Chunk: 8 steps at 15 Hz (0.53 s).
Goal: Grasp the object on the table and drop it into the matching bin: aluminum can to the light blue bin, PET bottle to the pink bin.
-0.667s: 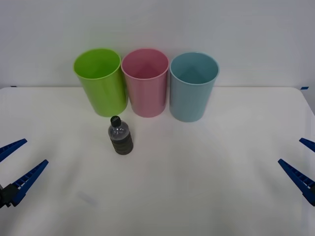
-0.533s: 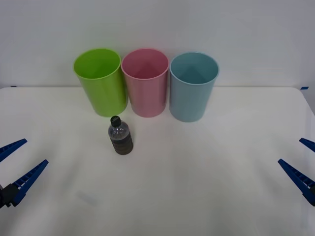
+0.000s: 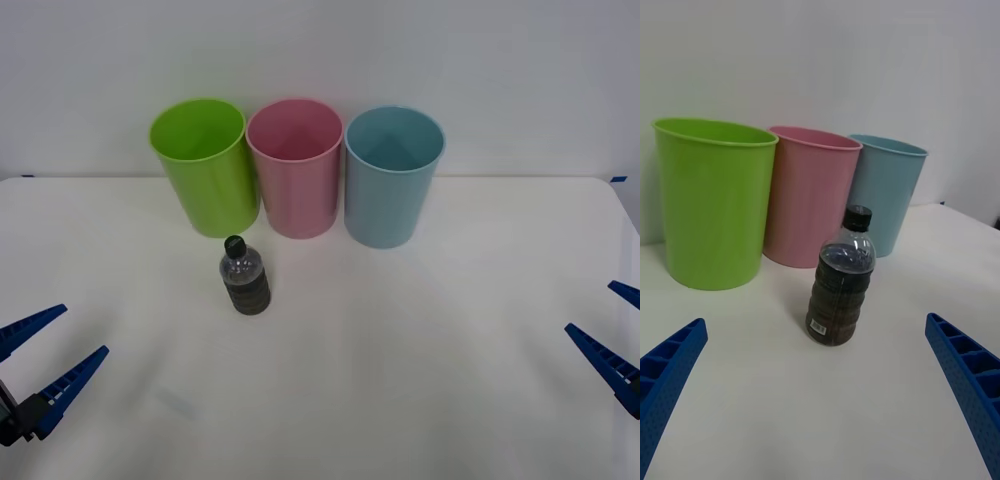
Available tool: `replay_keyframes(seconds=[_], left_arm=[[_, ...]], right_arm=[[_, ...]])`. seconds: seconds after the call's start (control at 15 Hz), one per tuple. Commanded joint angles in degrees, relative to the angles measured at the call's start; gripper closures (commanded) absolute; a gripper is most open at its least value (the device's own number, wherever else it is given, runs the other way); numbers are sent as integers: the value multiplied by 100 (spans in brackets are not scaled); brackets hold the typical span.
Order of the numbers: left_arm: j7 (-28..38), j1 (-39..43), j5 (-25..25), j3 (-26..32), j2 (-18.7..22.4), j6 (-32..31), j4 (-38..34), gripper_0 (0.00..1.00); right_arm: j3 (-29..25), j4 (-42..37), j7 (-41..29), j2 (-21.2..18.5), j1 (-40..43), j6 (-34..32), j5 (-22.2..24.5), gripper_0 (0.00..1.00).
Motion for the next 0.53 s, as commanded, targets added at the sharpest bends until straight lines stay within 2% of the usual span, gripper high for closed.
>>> replay_keyframes(seconds=[0.07, 0.27, 0.53], left_arm=[[-227, 15, -26, -57, 1, 62, 129, 0], [-799, -179, 0, -207, 1, 97, 622, 0], [-931, -372, -97, -611, 1, 168, 877, 0]], right_arm=[[0, -1, 0, 0, 0, 0, 0, 0], [0, -1, 0, 0, 0, 0, 0, 0], [0, -1, 0, 0, 0, 0, 0, 0]])
